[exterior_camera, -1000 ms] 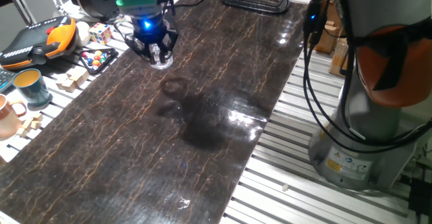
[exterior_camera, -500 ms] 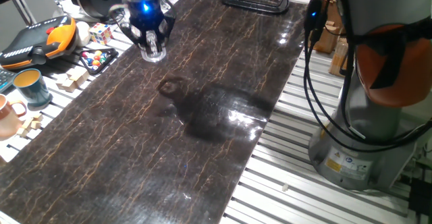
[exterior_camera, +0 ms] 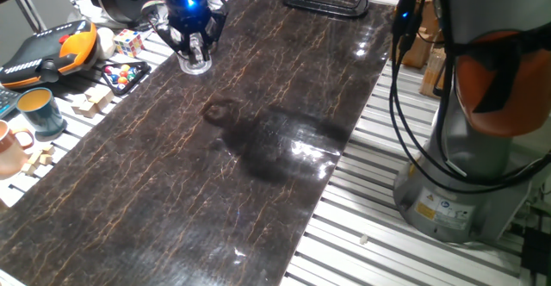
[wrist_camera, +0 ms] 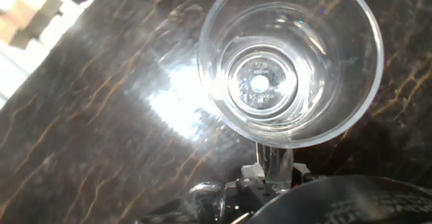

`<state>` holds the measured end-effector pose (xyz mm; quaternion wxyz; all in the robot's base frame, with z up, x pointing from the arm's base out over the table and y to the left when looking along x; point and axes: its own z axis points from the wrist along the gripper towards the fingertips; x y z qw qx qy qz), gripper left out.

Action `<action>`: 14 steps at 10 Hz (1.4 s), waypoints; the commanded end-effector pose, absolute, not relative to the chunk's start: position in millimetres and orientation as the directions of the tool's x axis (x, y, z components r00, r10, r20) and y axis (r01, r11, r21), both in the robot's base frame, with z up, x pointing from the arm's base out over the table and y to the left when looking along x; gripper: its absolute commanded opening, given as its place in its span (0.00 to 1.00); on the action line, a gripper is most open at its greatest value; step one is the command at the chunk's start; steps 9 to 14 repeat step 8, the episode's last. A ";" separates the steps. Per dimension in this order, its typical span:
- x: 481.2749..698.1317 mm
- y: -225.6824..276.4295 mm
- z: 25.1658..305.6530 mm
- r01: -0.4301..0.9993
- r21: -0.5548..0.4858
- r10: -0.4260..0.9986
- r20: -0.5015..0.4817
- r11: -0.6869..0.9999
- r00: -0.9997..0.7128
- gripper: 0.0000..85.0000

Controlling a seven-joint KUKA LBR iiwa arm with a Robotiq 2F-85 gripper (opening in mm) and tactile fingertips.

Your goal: Pick up the cup

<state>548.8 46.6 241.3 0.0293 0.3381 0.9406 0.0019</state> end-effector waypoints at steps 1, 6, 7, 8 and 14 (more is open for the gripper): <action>547.6 46.3 242.3 0.629 0.026 0.630 -0.056 0.777 -0.775 0.01; 547.1 45.5 243.0 0.599 0.032 0.600 -0.047 0.800 -0.799 0.01; 547.5 45.5 242.8 0.598 0.030 0.599 -0.047 0.801 -0.800 0.01; 547.6 45.2 242.8 0.597 0.028 0.597 -0.048 0.802 -0.800 0.01; 547.6 45.2 242.8 0.597 0.028 0.597 -0.048 0.802 -0.800 0.01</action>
